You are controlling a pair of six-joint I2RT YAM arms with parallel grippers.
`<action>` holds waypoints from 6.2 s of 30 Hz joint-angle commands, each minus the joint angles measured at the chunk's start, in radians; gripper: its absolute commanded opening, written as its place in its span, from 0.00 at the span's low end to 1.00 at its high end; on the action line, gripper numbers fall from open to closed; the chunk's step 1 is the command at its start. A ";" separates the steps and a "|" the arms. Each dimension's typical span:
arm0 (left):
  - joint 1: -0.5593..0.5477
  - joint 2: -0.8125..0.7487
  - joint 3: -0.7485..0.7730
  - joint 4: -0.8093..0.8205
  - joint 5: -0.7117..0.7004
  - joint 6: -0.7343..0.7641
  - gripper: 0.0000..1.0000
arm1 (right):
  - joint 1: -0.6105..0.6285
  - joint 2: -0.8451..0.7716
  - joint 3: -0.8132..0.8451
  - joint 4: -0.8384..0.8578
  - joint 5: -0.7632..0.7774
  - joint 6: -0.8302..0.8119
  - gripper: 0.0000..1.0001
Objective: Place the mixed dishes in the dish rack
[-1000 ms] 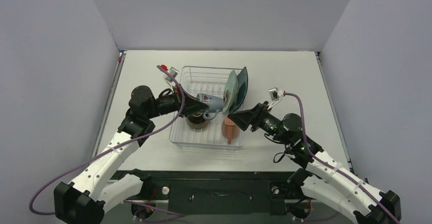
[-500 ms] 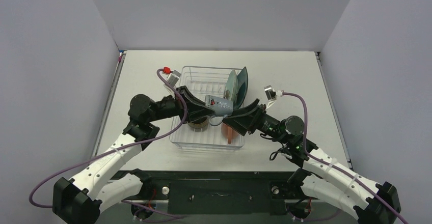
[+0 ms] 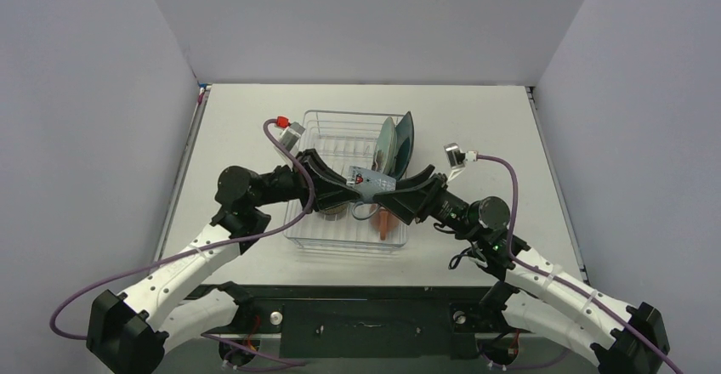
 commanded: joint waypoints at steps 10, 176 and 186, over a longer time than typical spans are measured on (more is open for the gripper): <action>-0.041 0.008 -0.007 0.173 -0.041 -0.045 0.00 | 0.021 0.076 0.016 0.238 -0.031 0.103 0.67; 0.168 -0.295 0.130 -1.079 -0.780 0.485 0.97 | 0.390 1.030 0.948 -1.336 0.865 -0.296 0.75; 0.167 -0.275 0.156 -1.075 -0.775 0.473 0.96 | 0.397 0.914 0.996 -1.392 0.908 -0.325 0.84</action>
